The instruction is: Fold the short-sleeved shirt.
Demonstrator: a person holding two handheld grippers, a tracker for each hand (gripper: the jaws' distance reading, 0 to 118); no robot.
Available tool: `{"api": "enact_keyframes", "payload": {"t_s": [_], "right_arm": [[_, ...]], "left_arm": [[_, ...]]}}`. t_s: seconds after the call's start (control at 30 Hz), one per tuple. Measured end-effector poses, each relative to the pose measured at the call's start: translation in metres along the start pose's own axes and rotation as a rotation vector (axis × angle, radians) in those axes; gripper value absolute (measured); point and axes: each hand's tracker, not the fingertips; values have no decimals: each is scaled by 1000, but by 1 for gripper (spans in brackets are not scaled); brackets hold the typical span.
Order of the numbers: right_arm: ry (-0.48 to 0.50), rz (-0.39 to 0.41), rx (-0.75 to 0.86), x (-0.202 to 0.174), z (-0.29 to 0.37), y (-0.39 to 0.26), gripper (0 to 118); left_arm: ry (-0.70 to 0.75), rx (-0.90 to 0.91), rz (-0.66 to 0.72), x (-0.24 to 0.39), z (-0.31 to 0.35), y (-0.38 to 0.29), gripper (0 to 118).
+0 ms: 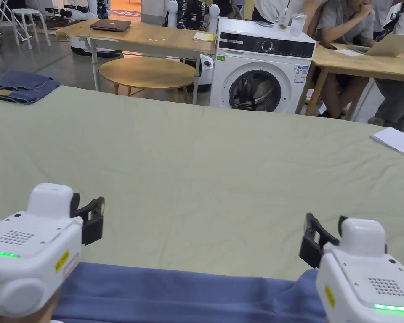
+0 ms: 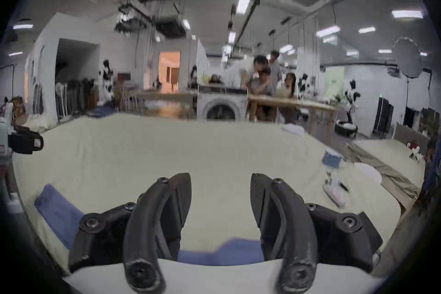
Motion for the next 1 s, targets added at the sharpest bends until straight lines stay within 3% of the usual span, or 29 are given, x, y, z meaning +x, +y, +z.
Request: {"api": "enact_keyframes", "payload": {"t_s": [0.07, 0.13, 0.2, 0.47, 0.63, 0.93, 1.0], "right_arm": [[2, 1, 48, -18, -2, 5, 32], [9, -12, 81, -32, -3, 10, 10], [2, -35, 114, -44, -3, 12, 0], [14, -81, 131, -63, 0, 22, 0], [28, -67, 88, -62, -8, 21, 0], [76, -7, -13, -75, -12, 10, 0], [94, -2, -31, -78, -10, 10, 0]], "left_arm": [[-3, 63, -6, 10, -2, 3, 34], [-3, 104, 6, 16, -2, 5, 13], [38, 164, 8, 23, 0, 7, 0], [58, 165, 43, 15, 6, 12, 0], [-49, -59, 63, -38, 3, 3, 0], [-282, -520, 394, -146, -19, -41, 0], [-347, -585, 509, -170, -27, -53, 14]]}}
